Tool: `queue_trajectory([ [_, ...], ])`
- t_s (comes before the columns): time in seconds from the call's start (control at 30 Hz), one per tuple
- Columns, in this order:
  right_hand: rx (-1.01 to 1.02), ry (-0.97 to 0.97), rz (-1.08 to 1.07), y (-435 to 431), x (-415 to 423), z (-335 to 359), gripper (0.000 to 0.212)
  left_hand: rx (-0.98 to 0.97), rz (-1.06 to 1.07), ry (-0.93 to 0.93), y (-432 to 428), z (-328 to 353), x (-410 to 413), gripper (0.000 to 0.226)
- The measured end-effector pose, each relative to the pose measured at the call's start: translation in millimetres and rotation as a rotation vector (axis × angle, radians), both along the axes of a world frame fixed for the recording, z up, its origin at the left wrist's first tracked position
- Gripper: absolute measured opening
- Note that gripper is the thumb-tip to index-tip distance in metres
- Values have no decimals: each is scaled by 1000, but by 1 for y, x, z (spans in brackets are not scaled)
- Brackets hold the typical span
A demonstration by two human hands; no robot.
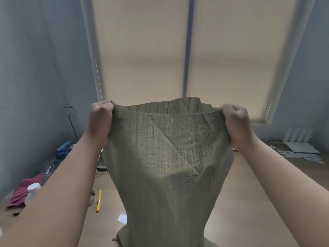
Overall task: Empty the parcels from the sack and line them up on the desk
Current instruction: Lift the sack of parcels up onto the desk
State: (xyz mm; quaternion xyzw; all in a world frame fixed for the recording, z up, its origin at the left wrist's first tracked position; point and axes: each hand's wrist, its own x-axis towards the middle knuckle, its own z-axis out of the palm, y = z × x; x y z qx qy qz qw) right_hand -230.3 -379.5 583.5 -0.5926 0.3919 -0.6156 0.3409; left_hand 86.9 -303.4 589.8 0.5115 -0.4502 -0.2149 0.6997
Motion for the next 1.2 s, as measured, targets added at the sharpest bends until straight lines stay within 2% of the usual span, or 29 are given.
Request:
queue_trajectory([
  [0.13, 17, -38, 26, -28, -4, -15, 22, -4, -42, 32, -24, -8, 9, 15],
  [0.27, 56, -51, 69, -43, -6, -27, 34, 11, -106, 28, -39, -20, 21, 17],
  [0.47, 123, -86, 76, -51, -13, -48, 10, -20, -251, 94, -61, -48, 36, 24],
  [0.63, 247, -63, 20, -56, -20, -70, 40, 118, -383, 87, -77, -77, 48, 18],
  [0.67, 266, -70, 19, -55, -20, -74, 43, 151, -401, 84, -79, -82, 47, 20],
  [0.77, 284, -56, 61, -56, -25, -81, 32, 241, -447, 31, -84, -99, 44, 22],
  [0.9, 381, -85, 102, -61, -29, -95, 37, 328, -455, 94, -89, -124, 48, 57],
  [1.03, 421, -112, 156, -76, -34, -121, 38, 331, -349, 69, -95, -142, 37, 15],
  [1.2, 476, -178, 202, -80, -31, -140, 50, 253, -175, 63, -92, -153, 28, 18],
])
